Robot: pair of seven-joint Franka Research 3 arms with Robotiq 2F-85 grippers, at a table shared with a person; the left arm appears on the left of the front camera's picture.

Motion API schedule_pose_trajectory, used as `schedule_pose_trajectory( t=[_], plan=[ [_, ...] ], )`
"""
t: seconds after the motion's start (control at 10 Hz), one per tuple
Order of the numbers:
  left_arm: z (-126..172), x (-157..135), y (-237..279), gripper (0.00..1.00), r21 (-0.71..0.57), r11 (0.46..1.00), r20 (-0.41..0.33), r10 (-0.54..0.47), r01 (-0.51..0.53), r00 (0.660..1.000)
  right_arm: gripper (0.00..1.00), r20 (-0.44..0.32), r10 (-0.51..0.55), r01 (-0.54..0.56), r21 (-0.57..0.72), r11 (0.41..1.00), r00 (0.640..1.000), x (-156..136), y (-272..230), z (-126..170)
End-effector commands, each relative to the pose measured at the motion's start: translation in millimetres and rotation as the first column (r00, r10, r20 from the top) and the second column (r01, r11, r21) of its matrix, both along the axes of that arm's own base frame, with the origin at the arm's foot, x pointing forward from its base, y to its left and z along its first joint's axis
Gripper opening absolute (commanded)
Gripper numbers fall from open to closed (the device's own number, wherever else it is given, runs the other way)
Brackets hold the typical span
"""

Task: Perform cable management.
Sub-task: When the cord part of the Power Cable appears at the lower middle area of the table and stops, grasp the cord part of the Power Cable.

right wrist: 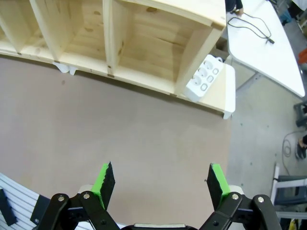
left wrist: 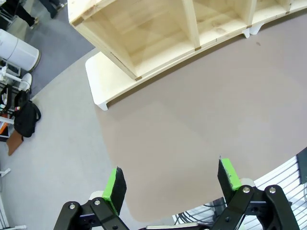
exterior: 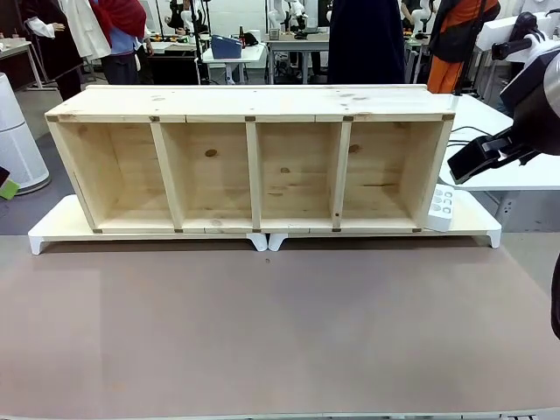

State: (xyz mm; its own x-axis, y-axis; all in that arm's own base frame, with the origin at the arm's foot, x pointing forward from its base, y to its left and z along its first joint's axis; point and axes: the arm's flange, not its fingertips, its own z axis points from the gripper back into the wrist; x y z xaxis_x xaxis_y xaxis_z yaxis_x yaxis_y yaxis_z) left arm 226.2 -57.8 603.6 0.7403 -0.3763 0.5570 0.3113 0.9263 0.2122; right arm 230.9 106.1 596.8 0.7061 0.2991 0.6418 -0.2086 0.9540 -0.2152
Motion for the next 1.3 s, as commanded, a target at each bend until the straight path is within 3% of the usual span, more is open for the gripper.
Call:
schedule_pose_trajectory(
  t=[0.0, 1.2],
  plan=[
    [0.7, -1.2, 0.0, 1.00, 0.000, 1.000, 0.004, 0.000, 0.000, 1.000, 1.00, 0.000, 0.000, 0.000, 0.001, 1.000, 1.000, -0.1, -0.1, 0.0],
    [0.7, -1.2, 0.0, 1.00, 0.000, 1.000, 0.004, 0.000, 0.000, 1.000, 1.00, 0.000, 0.000, 0.000, 0.001, 1.000, 1.000, -0.1, -0.1, 0.0]
  ],
)
